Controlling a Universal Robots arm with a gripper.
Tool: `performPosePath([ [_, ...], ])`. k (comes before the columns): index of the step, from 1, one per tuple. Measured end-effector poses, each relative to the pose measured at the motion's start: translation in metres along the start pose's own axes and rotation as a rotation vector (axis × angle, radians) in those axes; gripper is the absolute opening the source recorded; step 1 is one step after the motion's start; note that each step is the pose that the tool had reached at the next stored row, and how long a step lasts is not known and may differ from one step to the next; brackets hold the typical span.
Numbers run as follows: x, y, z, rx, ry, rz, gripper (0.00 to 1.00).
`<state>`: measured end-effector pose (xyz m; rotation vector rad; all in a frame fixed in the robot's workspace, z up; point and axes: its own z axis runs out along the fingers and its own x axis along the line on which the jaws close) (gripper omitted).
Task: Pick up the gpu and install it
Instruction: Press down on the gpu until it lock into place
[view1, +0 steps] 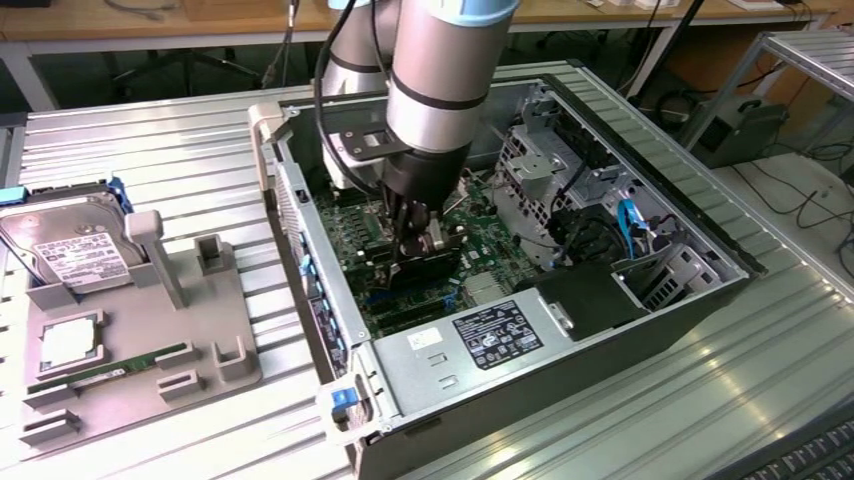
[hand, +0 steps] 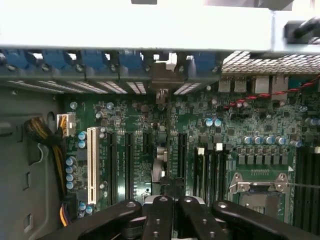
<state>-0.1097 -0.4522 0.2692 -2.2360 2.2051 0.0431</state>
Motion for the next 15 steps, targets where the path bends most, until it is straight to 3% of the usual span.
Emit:
performPosePath([
  [2, 0.0, 0.0, 0.0011, 0.0003, -0.0008, -0.003, 0.11],
  [3, -0.001, -0.0001, -0.004, 0.0017, -0.0038, -0.003, 0.11],
  [7, -0.001, 0.0003, -0.0216, -0.0006, -0.0018, -0.003, 0.11],
  [15, -0.001, 0.0004, -0.0244, -0.0006, -0.0016, -0.003, 0.11],
])
